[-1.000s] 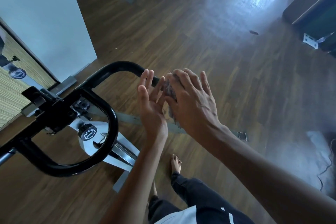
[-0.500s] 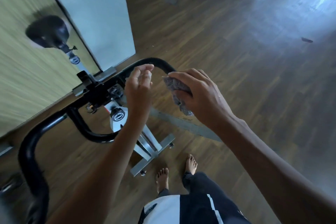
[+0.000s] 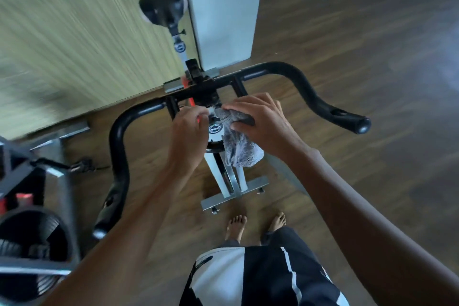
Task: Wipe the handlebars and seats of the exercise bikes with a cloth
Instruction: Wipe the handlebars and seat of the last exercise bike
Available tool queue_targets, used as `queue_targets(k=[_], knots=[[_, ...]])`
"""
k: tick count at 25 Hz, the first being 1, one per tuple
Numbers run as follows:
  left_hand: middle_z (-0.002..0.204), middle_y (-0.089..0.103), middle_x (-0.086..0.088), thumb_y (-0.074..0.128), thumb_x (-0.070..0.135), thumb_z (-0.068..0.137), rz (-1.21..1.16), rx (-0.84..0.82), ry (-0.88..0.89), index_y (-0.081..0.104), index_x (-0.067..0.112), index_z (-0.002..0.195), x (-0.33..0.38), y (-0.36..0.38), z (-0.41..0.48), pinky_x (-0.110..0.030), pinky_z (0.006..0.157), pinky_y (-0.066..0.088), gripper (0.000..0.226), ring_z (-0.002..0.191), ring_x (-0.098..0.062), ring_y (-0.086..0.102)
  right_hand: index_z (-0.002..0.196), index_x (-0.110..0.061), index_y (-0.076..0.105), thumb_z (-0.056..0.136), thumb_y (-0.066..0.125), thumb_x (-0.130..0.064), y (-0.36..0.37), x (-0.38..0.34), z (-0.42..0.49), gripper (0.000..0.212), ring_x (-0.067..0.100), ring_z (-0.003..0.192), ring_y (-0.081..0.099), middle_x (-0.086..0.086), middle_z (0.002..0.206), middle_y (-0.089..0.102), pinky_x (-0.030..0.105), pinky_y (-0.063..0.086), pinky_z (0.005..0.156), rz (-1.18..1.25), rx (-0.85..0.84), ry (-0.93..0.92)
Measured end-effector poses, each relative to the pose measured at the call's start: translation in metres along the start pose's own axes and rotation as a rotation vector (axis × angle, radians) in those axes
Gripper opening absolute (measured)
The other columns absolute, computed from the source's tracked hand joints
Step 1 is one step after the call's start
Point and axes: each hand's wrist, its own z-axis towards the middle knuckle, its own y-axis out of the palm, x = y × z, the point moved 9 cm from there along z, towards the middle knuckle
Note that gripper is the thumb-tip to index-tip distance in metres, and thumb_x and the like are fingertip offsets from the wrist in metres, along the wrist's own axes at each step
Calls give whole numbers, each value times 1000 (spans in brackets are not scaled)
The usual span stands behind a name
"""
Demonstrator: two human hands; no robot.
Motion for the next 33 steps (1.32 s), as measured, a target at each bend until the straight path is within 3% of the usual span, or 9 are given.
queue_targets(k=[3,5,7,11,16,19,23,29,33], knots=[[96,69,-4,48,15,98,93,11,54,71,11,99,-3,11,-8,-35,95,40,23,96,-21,61,139,-18,56,98,54,-19,10,0,-11,42,22,131,42,2,138,51,36,35,113,3,70,74],[96,70,-3,49,16,98,169,47,56,70,12,100,-1,12,-11,-31,98,32,22,96,-21,60,143,-9,47,99,28,-32,32,-2,-18,52,31,143,33,10,145,45,45,29,120,-132,26,115],[95,70,-3,50,14,98,202,75,76,71,12,99,3,10,-13,-30,96,31,20,93,-20,60,142,-2,45,97,17,-41,51,0,-20,65,41,148,25,20,150,40,54,20,123,-222,29,147],[96,71,-1,47,17,100,196,93,94,70,13,101,4,8,-14,-30,98,33,23,94,-18,62,143,3,47,103,42,-36,50,-6,-24,56,45,144,30,28,152,38,52,17,118,-105,273,191],[103,71,2,47,15,99,104,105,71,69,15,109,3,6,-12,-38,102,40,24,100,-16,63,145,-7,44,107,39,-22,51,9,-29,41,33,151,18,16,159,28,53,26,120,160,342,215],[104,69,3,49,17,97,68,83,102,68,17,110,10,8,-10,-43,99,43,23,102,-19,63,145,-17,44,107,41,-25,34,21,-49,40,16,147,28,2,159,28,40,35,117,339,430,280],[108,66,2,49,15,96,-22,0,234,67,15,110,68,33,-13,-41,95,45,23,104,-15,55,145,-15,46,105,44,-21,-14,29,-109,40,7,145,32,5,157,34,16,28,116,348,649,238],[108,67,4,55,10,92,-180,-213,421,69,14,109,195,106,-25,-24,97,39,22,105,-7,54,139,0,50,104,43,-22,-78,49,-177,41,17,145,35,18,152,40,29,32,118,258,874,158],[106,68,5,51,12,95,-217,-285,361,70,16,106,216,135,-34,-18,93,43,23,102,-6,58,140,2,49,103,44,-16,-102,75,-186,41,20,146,34,21,153,37,33,32,119,268,884,126]])
